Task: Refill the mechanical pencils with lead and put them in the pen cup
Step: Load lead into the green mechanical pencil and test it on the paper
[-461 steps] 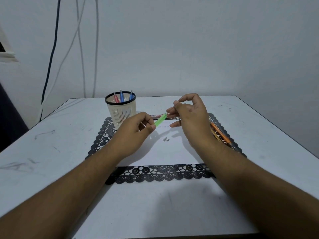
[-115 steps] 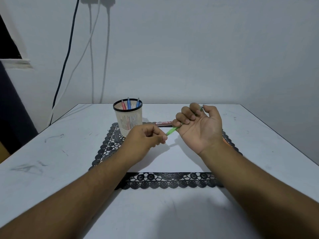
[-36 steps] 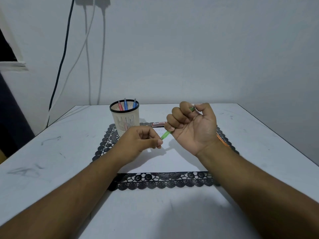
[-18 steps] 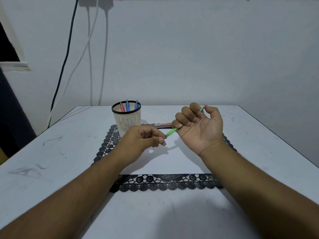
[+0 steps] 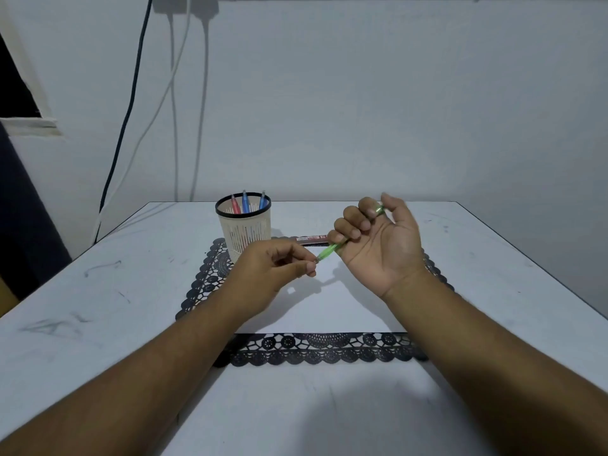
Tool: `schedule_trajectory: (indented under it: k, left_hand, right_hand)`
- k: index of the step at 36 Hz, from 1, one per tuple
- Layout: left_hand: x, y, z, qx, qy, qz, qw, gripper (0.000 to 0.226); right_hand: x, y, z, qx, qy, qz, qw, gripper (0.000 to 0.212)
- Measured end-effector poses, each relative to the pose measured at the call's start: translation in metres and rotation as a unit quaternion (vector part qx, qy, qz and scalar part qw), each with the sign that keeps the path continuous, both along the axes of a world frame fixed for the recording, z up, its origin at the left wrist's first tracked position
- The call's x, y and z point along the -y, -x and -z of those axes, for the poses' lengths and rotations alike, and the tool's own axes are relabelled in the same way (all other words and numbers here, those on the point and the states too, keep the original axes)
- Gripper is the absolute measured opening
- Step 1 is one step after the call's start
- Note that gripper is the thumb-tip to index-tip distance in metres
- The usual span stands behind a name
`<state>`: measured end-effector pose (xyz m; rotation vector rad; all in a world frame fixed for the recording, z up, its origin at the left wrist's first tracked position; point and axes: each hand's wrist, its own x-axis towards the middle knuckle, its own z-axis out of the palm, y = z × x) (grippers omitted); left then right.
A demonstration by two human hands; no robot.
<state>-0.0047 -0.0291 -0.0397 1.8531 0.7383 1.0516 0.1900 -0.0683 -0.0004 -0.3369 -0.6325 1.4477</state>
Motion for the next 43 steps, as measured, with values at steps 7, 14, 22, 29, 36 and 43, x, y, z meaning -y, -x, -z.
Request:
schedule_trajectory:
  k: [7, 14, 22, 29, 36, 43]
  left_hand:
    - [-0.001, 0.003, -0.01, 0.03, -0.071, -0.08, 0.994, 0.007]
    - [-0.023, 0.032, -0.02, -0.08, -0.088, -0.104, 0.987, 0.013]
    - [-0.03, 0.037, -0.013, -0.334, -0.191, -0.092, 0.918, 0.029]
    - [-0.013, 0.01, 0.014, -0.438, -0.28, 0.021, 0.854, 0.043]
    - [-0.01, 0.001, 0.02, -0.452, -0.214, -0.006, 0.866, 0.061]
    - [-0.014, 0.0, 0.026, -0.487, -0.182, -0.003, 0.854, 0.077]
  right_hand:
    - [-0.006, 0.003, 0.003, 0.261, 0.079, 0.067, 0.96, 0.035]
    - [-0.024, -0.039, -0.003, 0.21, 0.123, 0.16, 0.957, 0.025]
    - [-0.051, -0.052, 0.016, 0.336, 0.153, 0.201, 0.907, 0.015]
    - [-0.066, -0.039, 0.023, 0.489, 0.107, 0.148, 0.853, 0.014]
    - [-0.056, -0.039, 0.049, 0.53, 0.066, 0.141, 0.833, 0.005]
    - [-0.059, -0.045, 0.052, 0.555, 0.061, 0.144, 0.817, 0.01]
